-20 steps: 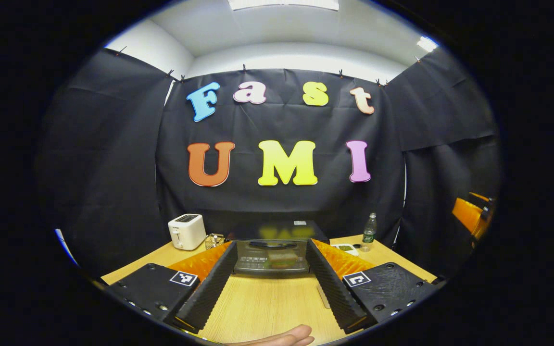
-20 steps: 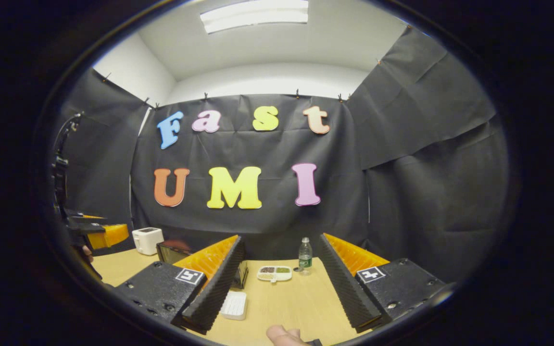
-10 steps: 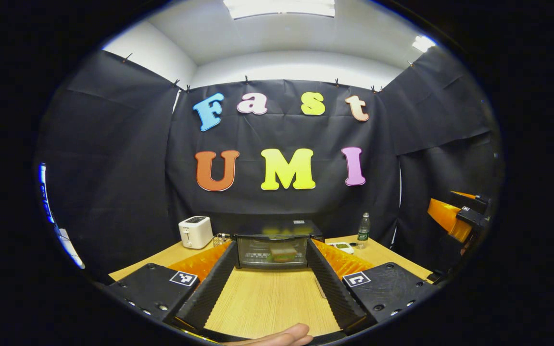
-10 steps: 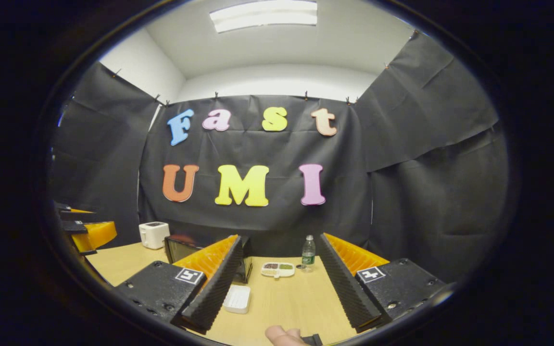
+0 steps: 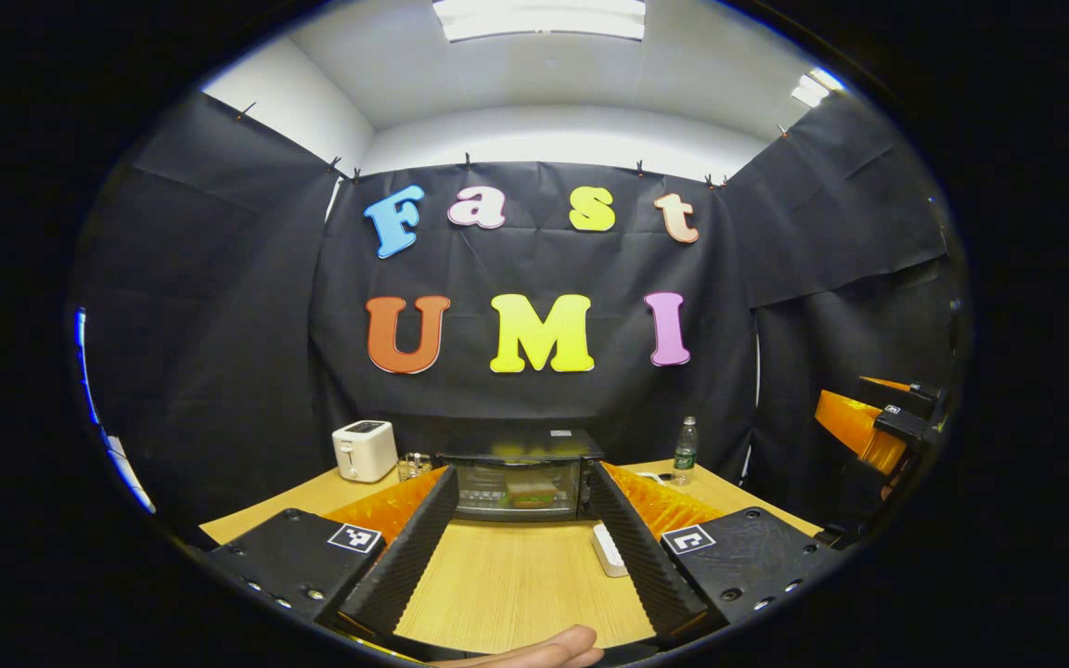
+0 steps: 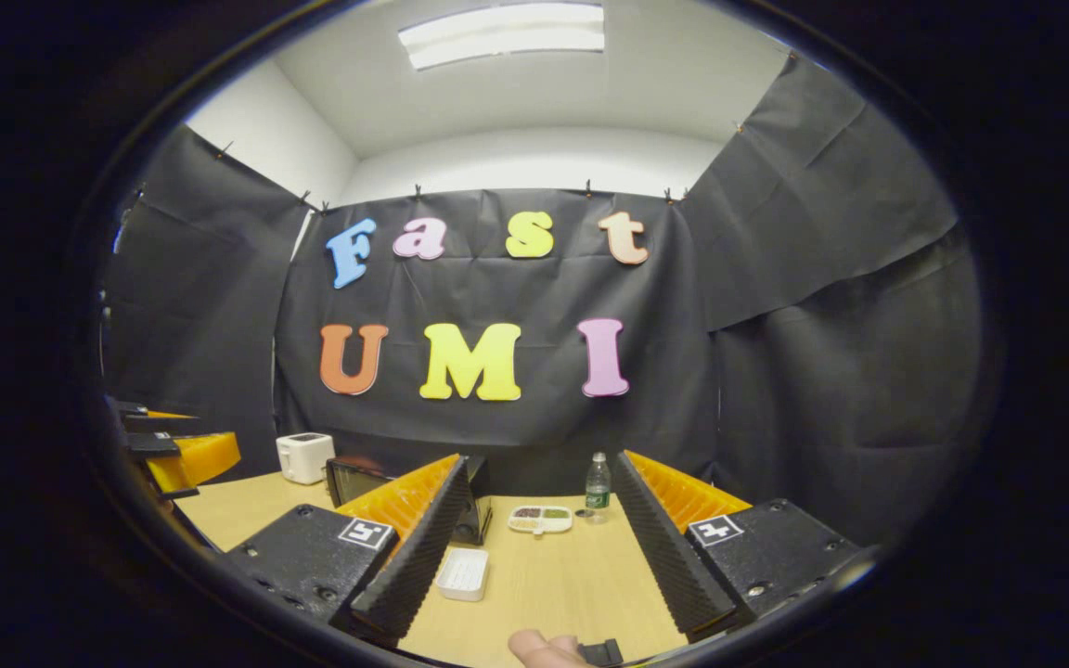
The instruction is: Open the electric oven with the left hand, put the food in, and close the electric oven.
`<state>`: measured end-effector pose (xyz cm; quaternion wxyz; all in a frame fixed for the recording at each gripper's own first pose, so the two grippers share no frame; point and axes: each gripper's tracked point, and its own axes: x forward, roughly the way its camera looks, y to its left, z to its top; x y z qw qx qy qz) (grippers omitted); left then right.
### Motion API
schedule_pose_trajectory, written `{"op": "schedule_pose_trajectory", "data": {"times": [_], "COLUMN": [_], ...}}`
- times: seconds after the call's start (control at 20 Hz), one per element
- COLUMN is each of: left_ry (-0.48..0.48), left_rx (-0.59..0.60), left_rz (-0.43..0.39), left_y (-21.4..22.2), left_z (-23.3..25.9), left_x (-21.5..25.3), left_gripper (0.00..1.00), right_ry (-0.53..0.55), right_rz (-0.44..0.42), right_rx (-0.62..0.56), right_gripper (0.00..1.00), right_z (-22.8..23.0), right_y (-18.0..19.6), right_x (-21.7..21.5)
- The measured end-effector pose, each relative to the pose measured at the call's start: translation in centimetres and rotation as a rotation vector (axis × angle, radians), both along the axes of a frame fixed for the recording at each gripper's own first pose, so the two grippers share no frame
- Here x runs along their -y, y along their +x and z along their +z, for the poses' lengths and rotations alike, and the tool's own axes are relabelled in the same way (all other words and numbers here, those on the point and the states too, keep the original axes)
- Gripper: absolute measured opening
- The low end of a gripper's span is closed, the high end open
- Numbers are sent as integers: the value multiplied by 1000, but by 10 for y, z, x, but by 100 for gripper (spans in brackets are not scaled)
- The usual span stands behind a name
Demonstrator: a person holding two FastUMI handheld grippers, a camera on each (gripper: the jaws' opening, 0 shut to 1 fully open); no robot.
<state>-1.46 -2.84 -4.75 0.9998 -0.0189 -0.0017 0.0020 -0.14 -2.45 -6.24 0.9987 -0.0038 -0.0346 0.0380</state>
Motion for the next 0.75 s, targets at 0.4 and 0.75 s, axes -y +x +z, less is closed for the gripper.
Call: {"op": "schedule_pose_trajectory", "data": {"times": [0.4,0.75], "left_ry": [16,9], "left_rx": [42,25], "left_rz": [36,42], "left_y": [-17,-9], "left_z": [4,-8], "left_x": [-17,-21], "left_gripper": [94,94], "right_ry": [-22,-26], "right_rz": [29,36], "right_rx": [7,-6], "right_gripper": [96,96], "right_z": [-2,-6], "right_y": [-12,-7], "right_x": [-16,-21]}}
